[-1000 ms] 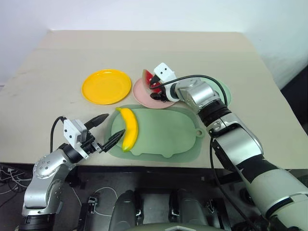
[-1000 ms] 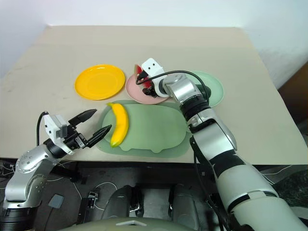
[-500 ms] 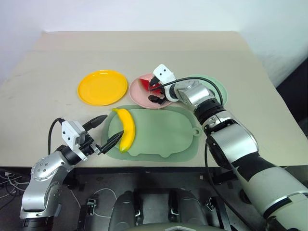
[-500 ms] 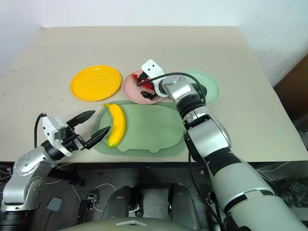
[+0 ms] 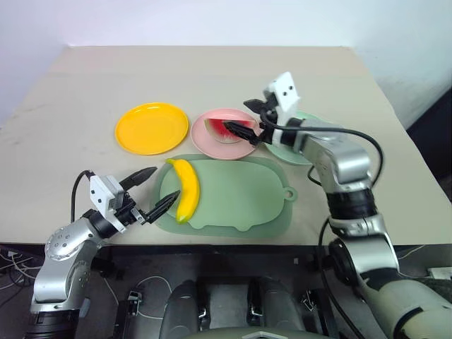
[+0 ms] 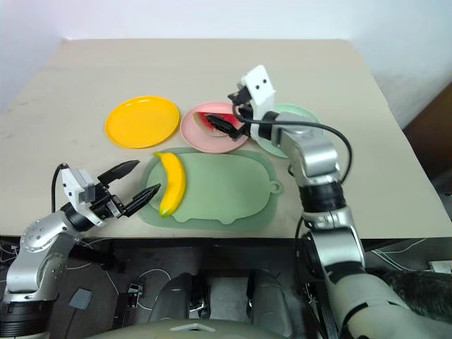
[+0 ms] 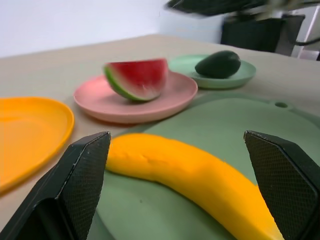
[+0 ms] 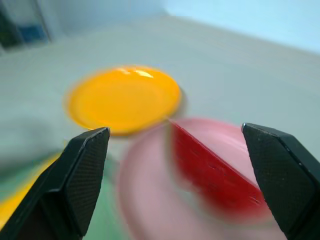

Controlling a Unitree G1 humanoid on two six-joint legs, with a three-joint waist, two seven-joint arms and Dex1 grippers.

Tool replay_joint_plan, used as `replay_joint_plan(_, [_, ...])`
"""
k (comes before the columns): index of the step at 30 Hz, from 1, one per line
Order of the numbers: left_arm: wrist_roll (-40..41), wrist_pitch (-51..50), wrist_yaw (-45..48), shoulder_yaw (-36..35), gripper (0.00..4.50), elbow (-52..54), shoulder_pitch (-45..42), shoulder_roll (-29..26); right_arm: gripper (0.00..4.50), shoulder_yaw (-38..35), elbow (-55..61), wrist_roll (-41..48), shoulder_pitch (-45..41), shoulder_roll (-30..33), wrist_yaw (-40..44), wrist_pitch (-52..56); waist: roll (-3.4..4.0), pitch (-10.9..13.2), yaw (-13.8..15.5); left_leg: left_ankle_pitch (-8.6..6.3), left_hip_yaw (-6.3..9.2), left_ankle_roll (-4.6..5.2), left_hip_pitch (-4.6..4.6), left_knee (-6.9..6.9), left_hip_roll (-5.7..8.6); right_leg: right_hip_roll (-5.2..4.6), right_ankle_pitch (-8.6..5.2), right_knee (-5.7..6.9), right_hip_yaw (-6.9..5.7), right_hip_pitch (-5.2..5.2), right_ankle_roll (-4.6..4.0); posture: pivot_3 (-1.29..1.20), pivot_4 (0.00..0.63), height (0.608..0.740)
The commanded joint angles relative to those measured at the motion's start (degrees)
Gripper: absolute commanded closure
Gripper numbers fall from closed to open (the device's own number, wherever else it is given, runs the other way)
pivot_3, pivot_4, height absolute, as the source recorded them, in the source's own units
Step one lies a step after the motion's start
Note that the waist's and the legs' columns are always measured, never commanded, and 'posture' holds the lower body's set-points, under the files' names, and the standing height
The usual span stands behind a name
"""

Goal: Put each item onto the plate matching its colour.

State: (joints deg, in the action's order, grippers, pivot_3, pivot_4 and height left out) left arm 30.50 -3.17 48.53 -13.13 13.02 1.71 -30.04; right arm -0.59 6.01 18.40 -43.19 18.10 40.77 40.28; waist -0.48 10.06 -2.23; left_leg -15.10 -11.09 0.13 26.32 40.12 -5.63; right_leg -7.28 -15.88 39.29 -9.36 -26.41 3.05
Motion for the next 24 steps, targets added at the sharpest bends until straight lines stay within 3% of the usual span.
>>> replay_joint_plan(1, [1.0,0.0,-0.9,-1.3,0.0,1.5,-0.4,0.3,0.02,-3.0,9.5,5.7,4.0,1.1,0.6,1.5,0.0,0.0,-0.1,0.0,0.01,0.0,-0.02,0.0,0.0,0.0,0.0,0.01,0.0,0.02,0.0,0.0,0.15,0.695])
replay_joint_plan(7, [1.8,-2.1,-3.6,-1.4,0.0,3.9,-0.4,1.0,0.02,-3.0,15.5,8.5,12.7,4.1,0.2,2.5,-0.01,0.0,-0.1,0.0,0.03,0.0,-0.1,0.0,0.02,0.01,0.01,0.03,0.0,0.1,-0.02,0.0,0.15,0.695])
replay_joint_plan(16, [-1.0,-5.9,-11.1,2.7,0.0,10.6,1.9,3.6,0.02,-0.5,17.2,6.9,23.8,9.0,3.5,-5.6,-0.05,0.0,0.2,0.01,0.06,-0.01,-0.21,0.0,0.04,0.0,0.02,0.03,0.0,0.23,-0.02,0.0,0.15,0.695])
replay_joint_plan(24, [-1.5,-16.0,-18.2,6.4,0.0,18.2,0.8,4.1,0.02,-0.2,15.8,7.0,23.5,9.9,3.0,-6.6,-0.06,0.0,0.7,-0.02,0.09,0.03,-0.65,-0.02,0.03,0.0,0.02,-0.06,0.0,0.68,-0.03,0.0,0.15,0.695])
